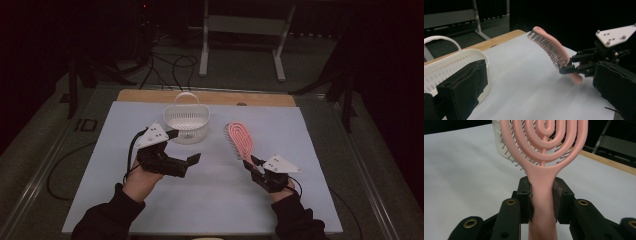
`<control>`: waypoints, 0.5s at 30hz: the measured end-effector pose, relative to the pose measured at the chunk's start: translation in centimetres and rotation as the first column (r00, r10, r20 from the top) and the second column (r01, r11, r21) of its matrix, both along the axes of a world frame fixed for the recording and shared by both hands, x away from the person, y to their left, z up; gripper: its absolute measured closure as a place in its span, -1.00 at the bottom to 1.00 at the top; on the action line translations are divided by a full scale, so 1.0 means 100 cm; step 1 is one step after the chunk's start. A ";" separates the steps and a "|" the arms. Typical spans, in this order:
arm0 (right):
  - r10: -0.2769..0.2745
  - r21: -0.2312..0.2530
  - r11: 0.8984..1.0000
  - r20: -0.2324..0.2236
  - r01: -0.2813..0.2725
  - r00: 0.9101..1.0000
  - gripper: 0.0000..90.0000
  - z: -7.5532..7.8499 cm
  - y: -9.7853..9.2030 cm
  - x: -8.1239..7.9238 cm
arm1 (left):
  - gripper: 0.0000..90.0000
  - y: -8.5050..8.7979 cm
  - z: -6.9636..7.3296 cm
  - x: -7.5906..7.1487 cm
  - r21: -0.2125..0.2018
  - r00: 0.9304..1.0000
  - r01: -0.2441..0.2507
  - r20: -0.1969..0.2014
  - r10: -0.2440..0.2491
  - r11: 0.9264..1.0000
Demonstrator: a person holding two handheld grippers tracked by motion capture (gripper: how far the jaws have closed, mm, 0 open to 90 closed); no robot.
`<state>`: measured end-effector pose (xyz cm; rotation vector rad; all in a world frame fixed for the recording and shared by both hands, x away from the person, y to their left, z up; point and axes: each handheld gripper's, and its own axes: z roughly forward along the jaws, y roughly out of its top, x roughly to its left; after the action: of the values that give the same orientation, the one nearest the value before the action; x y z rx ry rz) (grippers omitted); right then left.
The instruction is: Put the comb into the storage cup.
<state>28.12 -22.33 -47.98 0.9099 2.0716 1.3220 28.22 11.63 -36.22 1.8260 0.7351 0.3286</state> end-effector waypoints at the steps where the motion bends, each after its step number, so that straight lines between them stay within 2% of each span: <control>1: -0.002 0.000 1.000 0.000 0.002 1.000 0.57 0.000 0.000 0.000 | -0.99 -0.004 0.001 0.001 -0.003 1.000 0.000 -0.001 0.000 1.000; 5: -0.005 0.003 1.000 0.000 0.005 1.000 0.57 0.000 0.000 0.000 | -0.99 -0.014 0.006 0.003 -0.003 1.000 -0.014 -0.004 0.014 1.000; 11: -0.005 0.007 1.000 0.002 0.005 1.000 0.57 0.000 0.000 0.000 | -0.99 -0.032 0.009 0.007 -0.018 1.000 0.000 -0.012 0.000 1.000; 14: -0.001 0.006 1.000 0.000 0.001 1.000 0.57 0.000 0.000 0.000 | -0.99 -0.047 0.006 0.011 -0.028 0.999 0.004 -0.040 -0.005 1.000; 15: -0.001 0.006 1.000 0.000 0.001 1.000 0.57 0.000 0.000 0.000 | -0.99 -0.047 0.006 0.011 -0.028 0.999 0.004 -0.040 -0.005 1.000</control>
<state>28.15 -22.34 -47.98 0.9133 2.0684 1.3285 29.35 6.96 -35.65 1.8121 0.7597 0.2778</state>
